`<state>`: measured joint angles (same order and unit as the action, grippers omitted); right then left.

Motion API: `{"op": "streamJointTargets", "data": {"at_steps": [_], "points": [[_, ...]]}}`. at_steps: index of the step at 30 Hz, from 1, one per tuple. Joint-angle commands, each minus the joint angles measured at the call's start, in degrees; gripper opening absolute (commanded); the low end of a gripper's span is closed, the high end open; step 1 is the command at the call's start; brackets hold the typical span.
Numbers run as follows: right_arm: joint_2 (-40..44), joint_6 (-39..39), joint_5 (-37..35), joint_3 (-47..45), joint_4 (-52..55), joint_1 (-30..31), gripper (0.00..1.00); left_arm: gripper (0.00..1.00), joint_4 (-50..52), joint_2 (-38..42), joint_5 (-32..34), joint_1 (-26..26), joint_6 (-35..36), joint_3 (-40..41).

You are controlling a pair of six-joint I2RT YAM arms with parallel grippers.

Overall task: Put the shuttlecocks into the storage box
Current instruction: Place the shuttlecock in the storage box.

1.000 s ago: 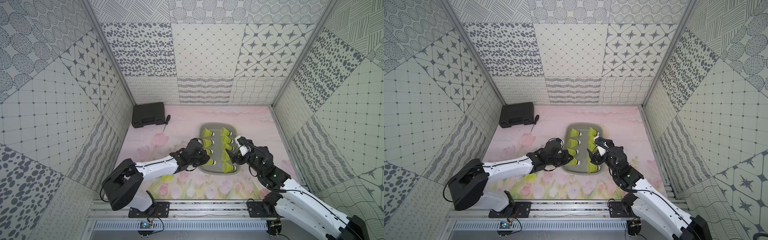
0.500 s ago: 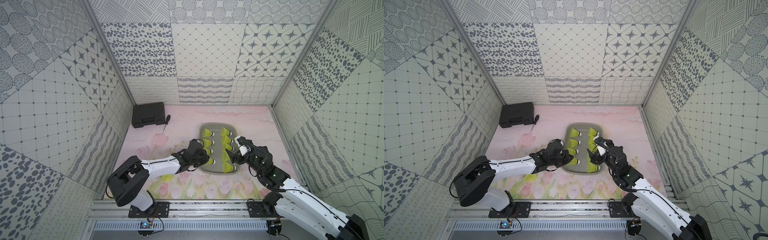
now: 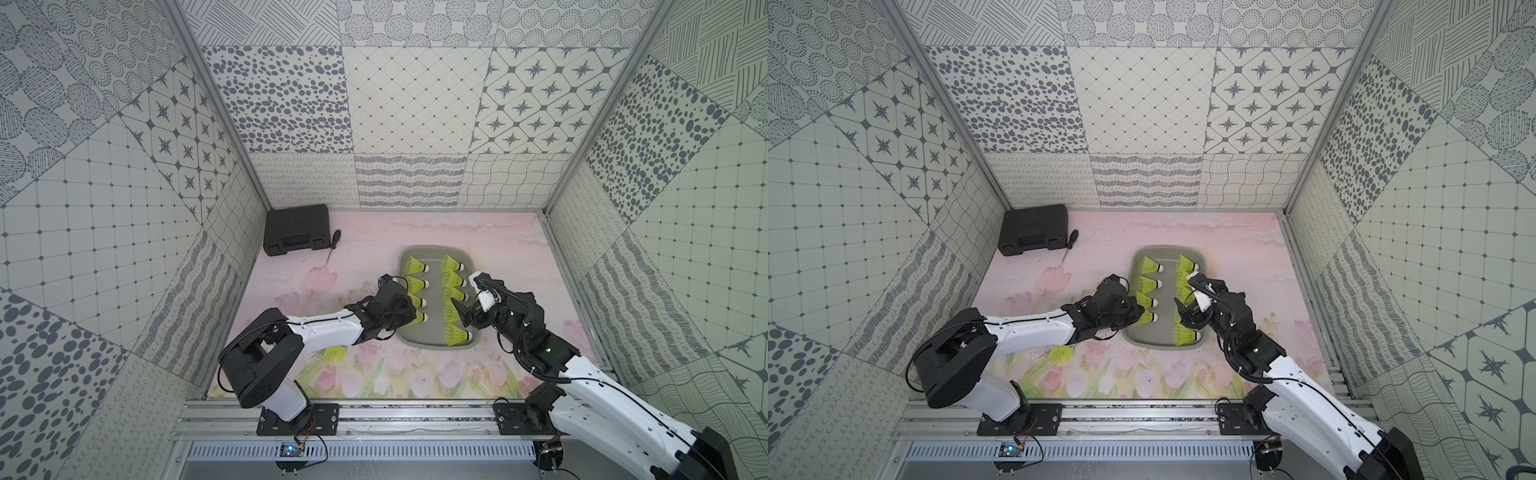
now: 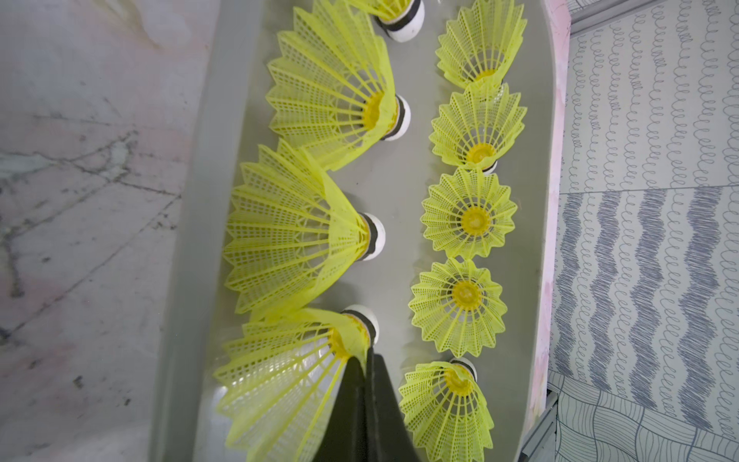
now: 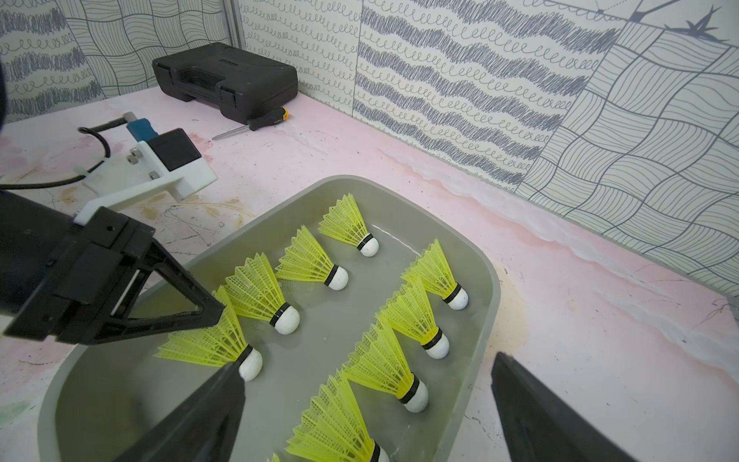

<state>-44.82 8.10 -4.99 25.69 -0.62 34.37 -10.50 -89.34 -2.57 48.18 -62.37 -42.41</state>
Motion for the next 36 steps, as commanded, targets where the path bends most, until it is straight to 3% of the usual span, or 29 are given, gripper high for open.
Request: {"op": "streamJointTargets", "data": {"at_steps": [1,15,18,23,36], "points": [[-0.49,-0.8,0.55,-0.4,-1.68,-0.18,1.0,0.0,-5.27,-1.32,0.03,-0.96,2.25,-0.07],[-0.97,-0.8,0.59,-0.25,-1.49,-0.28,1.0,0.0,-4.58,-1.05,1.36,-1.21,3.61,-0.33],[-1.22,-0.8,0.68,-0.24,-1.66,-0.4,1.0,0.14,-3.56,-0.75,1.47,-1.16,4.26,-0.71],[-1.28,-0.72,0.78,-0.12,-1.66,-0.41,1.0,0.25,-3.45,-0.67,0.81,-1.07,4.54,-0.59],[-1.92,-0.91,0.64,0.3,-1.75,-0.53,1.0,0.41,0.65,7.08,5.13,-1.23,8.79,1.2]]}}
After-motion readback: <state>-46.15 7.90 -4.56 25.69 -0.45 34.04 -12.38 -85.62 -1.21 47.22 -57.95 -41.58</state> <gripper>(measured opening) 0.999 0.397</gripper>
